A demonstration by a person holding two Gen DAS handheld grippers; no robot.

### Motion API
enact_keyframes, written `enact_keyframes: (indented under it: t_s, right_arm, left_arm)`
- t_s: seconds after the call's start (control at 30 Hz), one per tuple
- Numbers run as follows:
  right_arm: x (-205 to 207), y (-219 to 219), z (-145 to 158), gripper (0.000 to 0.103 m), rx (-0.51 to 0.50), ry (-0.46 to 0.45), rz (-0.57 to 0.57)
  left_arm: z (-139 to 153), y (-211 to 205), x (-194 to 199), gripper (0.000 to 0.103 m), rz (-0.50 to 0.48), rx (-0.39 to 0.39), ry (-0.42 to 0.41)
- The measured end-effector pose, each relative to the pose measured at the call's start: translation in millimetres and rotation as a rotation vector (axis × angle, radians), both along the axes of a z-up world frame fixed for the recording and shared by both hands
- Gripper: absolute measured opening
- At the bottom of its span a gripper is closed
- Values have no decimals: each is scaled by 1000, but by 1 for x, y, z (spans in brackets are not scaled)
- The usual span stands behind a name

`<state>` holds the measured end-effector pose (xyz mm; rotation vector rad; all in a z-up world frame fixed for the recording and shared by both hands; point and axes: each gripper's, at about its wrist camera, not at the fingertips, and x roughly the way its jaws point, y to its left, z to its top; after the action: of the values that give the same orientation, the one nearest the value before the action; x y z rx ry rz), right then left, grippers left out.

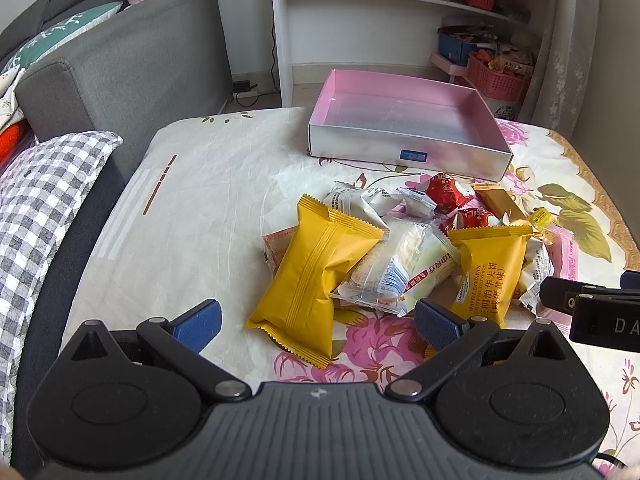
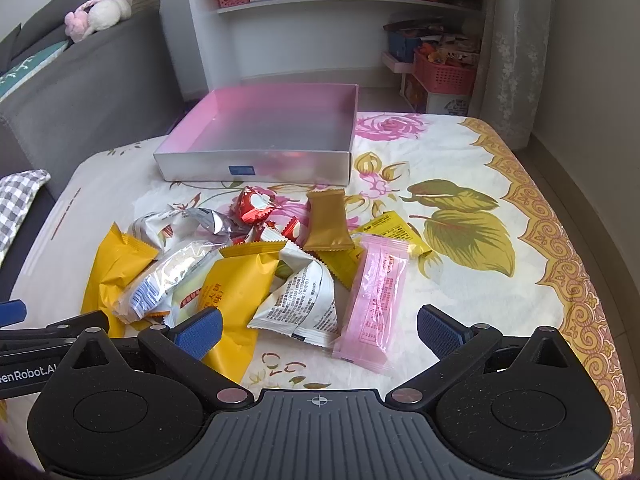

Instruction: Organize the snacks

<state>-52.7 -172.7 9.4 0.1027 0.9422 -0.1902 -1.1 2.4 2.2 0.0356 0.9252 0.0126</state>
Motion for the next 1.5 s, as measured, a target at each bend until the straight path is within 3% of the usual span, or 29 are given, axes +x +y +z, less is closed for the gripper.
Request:
enact_keyframes:
  t_s: [0.83,1.03,1.27,1.37,1.5]
  right_arm:
    - [0,0,1,103,5,-6,4]
    - [4,0,6,103,22,-10,33]
    - [21,-18,14,103,115,9,52]
    - [30,-27,14,102,190,29,59]
    - [36,-35,11,100,306,35,64]
  left_arm:
    - [2,3,2,103,2,0,-1]
    - [3,9,7,103,-47,-53,7]
    - [6,9,24,98,-111,-99,27]
    - [4,16,37,93,-129,-146,75]
    - [-1,28,48,85,-173,-180,80]
